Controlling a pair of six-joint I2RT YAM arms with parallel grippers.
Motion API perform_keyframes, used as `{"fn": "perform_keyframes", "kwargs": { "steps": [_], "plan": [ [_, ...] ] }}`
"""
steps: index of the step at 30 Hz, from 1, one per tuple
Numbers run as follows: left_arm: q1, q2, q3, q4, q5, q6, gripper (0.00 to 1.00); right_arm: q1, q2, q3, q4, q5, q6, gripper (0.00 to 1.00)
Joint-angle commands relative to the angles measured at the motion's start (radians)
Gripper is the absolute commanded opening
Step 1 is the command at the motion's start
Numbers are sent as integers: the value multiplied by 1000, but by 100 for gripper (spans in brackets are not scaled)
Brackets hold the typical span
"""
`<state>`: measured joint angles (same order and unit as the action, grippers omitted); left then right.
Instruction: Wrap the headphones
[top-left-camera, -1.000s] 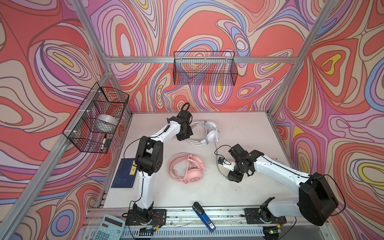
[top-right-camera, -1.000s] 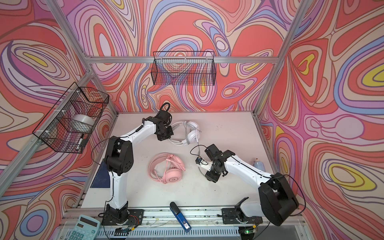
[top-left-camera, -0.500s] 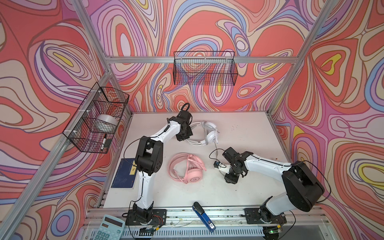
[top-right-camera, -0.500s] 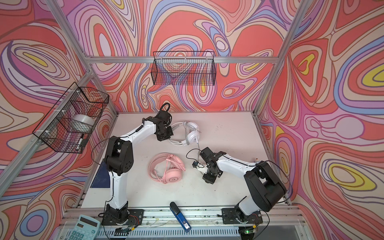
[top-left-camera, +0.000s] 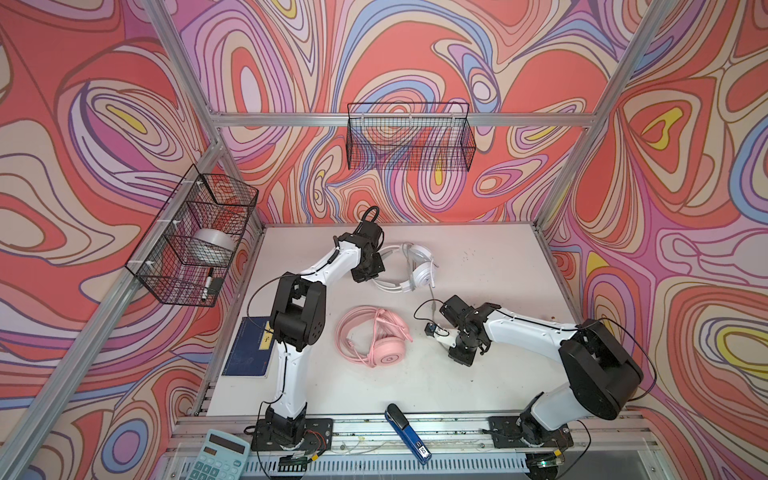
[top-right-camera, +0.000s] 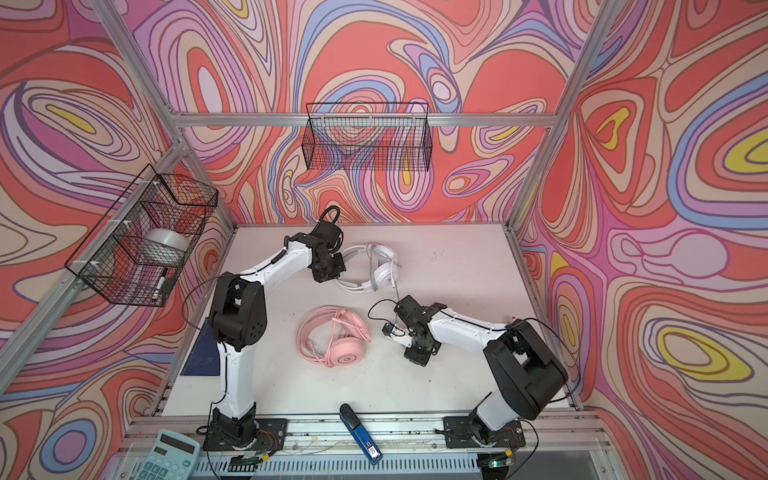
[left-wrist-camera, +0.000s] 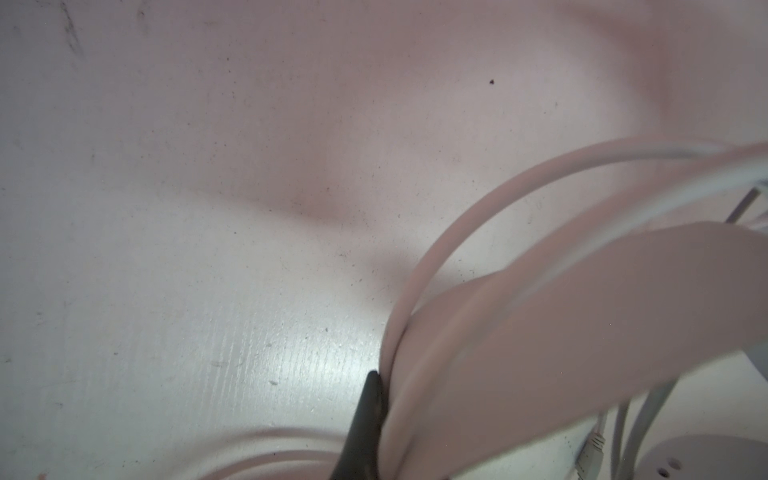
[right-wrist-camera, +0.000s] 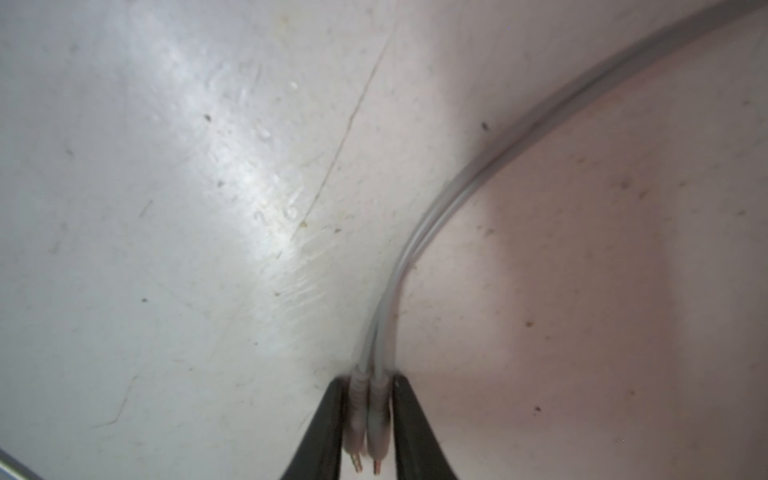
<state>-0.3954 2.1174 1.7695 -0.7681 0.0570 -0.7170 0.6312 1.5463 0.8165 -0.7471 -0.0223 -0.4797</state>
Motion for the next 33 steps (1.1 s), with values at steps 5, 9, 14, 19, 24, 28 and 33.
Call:
{"fn": "perform_keyframes", "kwargs": {
  "steps": [5,9,14,19,24,28,33],
  "plan": [
    [6,-28,37,-3,4,1,0,13,-13,-65,20,72,1,12],
    [6,-33,36,-3,2,1,0,13,-54,-65,24,75,-1,4],
    [6,-34,37,-3,4,-1,0,13,-124,-57,8,60,-9,0],
    [2,-29,43,-5,5,-2,0,15,-188,-19,-29,7,-27,0],
    [-10,-13,76,-21,-2,-1,0,16,-242,45,-70,-59,-57,0],
    [-23,1,96,-34,-14,2,0,20,-281,89,-112,-122,-130,0],
    [-32,7,111,-38,-5,1,0,20,-302,152,-174,-197,-211,0]
  ]
}}
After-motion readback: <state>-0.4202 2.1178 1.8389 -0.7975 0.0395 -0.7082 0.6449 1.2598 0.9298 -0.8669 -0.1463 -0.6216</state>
